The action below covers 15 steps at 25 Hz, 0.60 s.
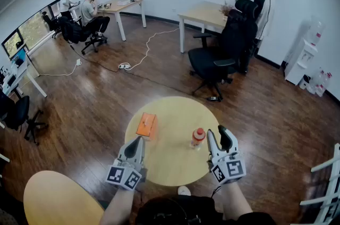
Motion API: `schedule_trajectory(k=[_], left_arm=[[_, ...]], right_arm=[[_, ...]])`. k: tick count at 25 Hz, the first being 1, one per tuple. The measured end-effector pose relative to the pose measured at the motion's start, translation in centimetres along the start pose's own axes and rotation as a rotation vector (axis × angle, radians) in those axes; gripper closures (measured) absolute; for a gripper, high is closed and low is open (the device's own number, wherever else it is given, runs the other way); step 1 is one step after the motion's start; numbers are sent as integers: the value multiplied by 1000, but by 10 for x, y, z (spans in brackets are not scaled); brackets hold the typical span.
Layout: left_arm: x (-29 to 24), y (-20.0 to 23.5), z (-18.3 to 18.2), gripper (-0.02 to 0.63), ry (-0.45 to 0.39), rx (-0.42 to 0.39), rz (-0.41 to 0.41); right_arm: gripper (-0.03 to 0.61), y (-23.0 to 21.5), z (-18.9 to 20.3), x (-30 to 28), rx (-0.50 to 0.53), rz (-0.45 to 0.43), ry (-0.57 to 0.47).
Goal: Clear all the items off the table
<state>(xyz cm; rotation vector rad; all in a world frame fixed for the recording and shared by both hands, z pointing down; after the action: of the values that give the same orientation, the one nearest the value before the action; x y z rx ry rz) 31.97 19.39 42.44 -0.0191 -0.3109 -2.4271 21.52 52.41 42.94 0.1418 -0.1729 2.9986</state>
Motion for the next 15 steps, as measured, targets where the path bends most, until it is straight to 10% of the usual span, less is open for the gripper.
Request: schedule_trajectory(k=[7, 15], left_arm=[[-50, -44, 39, 614, 60, 28, 65], [-70, -46, 70, 614, 149, 55, -11]], right_arm=[[262, -45, 22, 1, -24, -29, 129], [233, -50, 69, -26, 32, -146, 323]])
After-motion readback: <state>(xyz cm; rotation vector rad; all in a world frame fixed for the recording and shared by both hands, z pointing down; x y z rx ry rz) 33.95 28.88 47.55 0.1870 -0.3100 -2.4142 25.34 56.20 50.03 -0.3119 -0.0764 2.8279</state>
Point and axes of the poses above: the fingertips, and each gripper's own axes: x backward along the fingers, y to its left, z out of its underside, the point moved 10 cm from there along x, backward along the fingers, and after that the axes turned 5 degrees about -z, right-handed, at the moved point
